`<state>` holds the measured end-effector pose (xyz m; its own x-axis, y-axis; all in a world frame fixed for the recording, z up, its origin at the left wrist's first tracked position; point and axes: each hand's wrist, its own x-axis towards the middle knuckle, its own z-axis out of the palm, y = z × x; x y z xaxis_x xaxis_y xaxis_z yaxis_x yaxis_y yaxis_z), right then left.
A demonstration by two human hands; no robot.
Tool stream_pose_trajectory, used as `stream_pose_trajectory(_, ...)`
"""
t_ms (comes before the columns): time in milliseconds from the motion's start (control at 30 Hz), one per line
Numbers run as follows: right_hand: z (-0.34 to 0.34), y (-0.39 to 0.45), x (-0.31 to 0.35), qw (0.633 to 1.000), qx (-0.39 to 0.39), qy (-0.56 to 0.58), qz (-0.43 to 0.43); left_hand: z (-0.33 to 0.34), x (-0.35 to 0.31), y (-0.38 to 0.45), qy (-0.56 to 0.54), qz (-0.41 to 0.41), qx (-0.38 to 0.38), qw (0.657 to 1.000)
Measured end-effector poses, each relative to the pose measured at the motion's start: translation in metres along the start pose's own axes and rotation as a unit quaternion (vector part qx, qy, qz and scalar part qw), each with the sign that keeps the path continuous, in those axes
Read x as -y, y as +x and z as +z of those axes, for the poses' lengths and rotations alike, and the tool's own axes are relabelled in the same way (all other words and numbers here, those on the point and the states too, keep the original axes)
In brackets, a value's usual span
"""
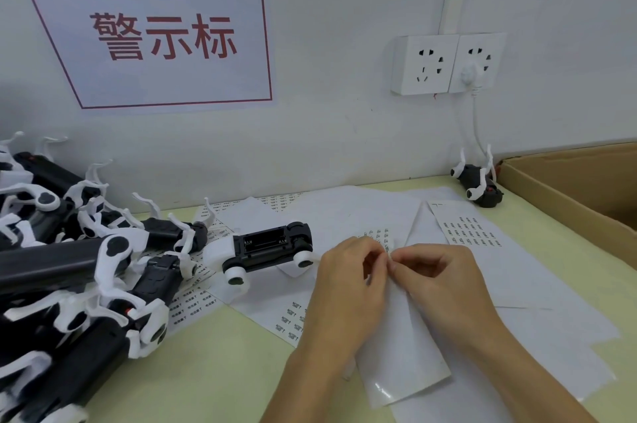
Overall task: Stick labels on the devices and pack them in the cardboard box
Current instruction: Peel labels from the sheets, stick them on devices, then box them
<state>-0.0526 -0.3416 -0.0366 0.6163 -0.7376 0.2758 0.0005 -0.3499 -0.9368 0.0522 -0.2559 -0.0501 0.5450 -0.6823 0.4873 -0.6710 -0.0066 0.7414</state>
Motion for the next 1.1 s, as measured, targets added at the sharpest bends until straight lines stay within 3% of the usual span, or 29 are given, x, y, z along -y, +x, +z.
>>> stream_pose_trajectory(400, 0.0007, -0.0003, 0.001, 1.0, -0.002, 0.029, 0.007, -0.0021, -0.0041, 0.0018, -0.088, -0.083, -0.025, 0.992)
stream_pose_trajectory(767, -0.0003, 0.001, -0.0008, 0.999, -0.01, 0.029, 0.015, -0.005, -0.0021, 0.0049, -0.083, -0.089, -0.007, 0.993)
stream_pose_trajectory(1100, -0.0006, 0.0002, -0.0009, 0.999, -0.011, 0.026, 0.032, -0.0034, -0.0023, 0.0012, 0.042, -0.001, 0.014, 0.999)
